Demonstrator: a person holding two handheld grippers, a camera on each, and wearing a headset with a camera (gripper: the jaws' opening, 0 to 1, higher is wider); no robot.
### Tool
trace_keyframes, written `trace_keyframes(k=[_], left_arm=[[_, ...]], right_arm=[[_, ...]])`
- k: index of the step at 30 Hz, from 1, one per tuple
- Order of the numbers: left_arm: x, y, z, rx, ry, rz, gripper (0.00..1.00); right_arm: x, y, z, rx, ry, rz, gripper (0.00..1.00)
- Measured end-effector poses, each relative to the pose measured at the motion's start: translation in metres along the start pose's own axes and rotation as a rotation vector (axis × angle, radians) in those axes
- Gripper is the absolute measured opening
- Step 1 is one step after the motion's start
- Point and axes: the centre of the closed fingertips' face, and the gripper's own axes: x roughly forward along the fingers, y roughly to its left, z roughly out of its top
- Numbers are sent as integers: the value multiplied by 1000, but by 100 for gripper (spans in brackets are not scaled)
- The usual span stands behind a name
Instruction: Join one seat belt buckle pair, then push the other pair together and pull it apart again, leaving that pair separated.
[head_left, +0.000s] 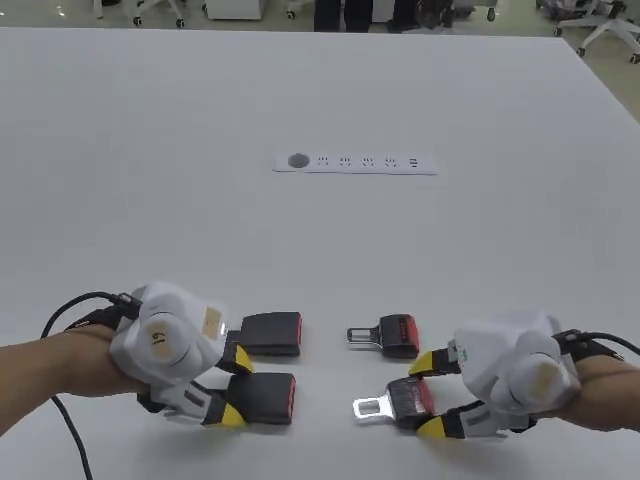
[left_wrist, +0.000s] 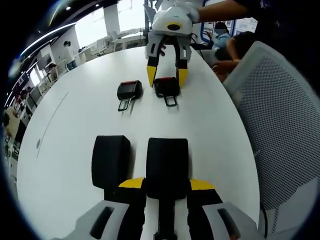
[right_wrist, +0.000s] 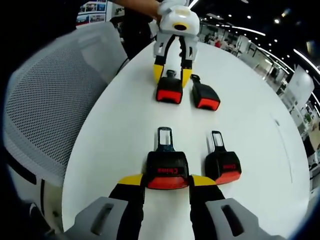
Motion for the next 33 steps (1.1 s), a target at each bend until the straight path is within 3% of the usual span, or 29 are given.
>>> trace_keyframes(k=[8,14,26,33], left_arm=[[4,-1,-3,15,24,2,33],[5,1,-5,-13,20,-5,32],[6,2,-7,-11,32,-19,32],[6,-1,-4,-9,48,-22,32]], right_arm=[[0,-1,-2,9,-2,-8,31],[0,-1,-1,19,-3,-12,31],[1,2,-1,28,0,-10,30],[1,3,0,41,0,-10,30]])
